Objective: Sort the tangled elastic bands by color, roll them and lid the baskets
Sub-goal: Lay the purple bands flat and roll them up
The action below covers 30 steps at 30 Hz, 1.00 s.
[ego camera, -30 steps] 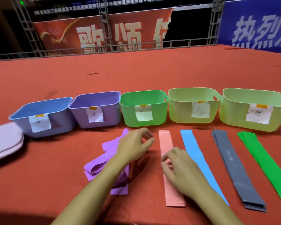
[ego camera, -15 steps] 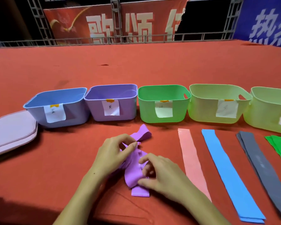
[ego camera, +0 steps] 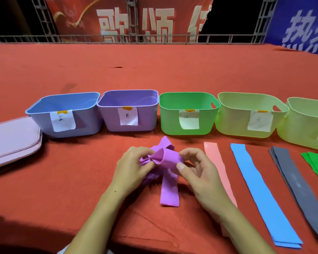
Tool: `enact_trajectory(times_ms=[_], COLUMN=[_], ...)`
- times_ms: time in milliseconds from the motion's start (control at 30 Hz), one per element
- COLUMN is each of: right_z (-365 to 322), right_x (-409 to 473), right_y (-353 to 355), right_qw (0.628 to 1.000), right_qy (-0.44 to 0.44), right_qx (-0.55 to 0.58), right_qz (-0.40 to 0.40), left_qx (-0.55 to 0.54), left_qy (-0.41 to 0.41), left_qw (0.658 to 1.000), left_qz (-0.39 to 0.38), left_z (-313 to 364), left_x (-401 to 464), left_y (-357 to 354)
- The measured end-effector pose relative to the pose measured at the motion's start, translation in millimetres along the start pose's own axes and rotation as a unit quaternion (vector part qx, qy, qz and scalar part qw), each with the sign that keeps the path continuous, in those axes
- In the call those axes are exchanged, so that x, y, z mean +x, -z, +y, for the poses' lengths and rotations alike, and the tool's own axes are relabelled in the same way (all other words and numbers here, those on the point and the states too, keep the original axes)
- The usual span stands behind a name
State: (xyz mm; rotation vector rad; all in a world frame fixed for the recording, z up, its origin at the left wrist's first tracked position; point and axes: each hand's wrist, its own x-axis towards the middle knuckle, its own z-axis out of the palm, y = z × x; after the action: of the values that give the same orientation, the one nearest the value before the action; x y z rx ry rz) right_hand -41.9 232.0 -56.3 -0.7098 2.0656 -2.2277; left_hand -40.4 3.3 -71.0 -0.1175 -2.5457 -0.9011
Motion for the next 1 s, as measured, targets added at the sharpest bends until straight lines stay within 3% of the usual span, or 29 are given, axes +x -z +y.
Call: enact_trajectory(times_ms=[200,300,533,633,800,867,1000], right_z=[-4.5,-7.1,-17.6,-20.7,-27.5,-29.9,-25.6], right_x=[3.7,7.0,10.4,10.9,3.7,-1.3,-13.2], right_y=[3.6,9.3,22.0,26.3,23.4,20.6,21.4], right_qw=[0.983,0.972,0.977,0.979,0.991,0.994,0.998], right_qy=[-0.011,-0.011,-0.015,-0.023,-0.047,-0.062,-0.055], right_qx=[0.176,0.224,0.175,0.162,0.114,0.084,-0.02], right_qz=[0.058,0.071,0.118,0.122,0.062,0.019,-0.02], left_qx=[-0.081,-0.154,-0.298,-0.378,-0.397,-0.455,-0.605], left_qy=[0.005,0.008,0.041,0.085,0.154,0.201,0.279], left_qw=[0.993,0.987,0.95,0.919,0.903,0.865,0.742], left_qz=[0.084,0.053,-0.086,-0.066,0.045,0.069,0.07], left_z=[5.9,12.6,29.0,30.6,21.9,20.5,22.4], left_x=[0.8,-2.3,-6.2,-3.6,4.4,6.8,13.9], left_y=[6.0,5.6,7.3,10.9,15.3,17.1,16.4])
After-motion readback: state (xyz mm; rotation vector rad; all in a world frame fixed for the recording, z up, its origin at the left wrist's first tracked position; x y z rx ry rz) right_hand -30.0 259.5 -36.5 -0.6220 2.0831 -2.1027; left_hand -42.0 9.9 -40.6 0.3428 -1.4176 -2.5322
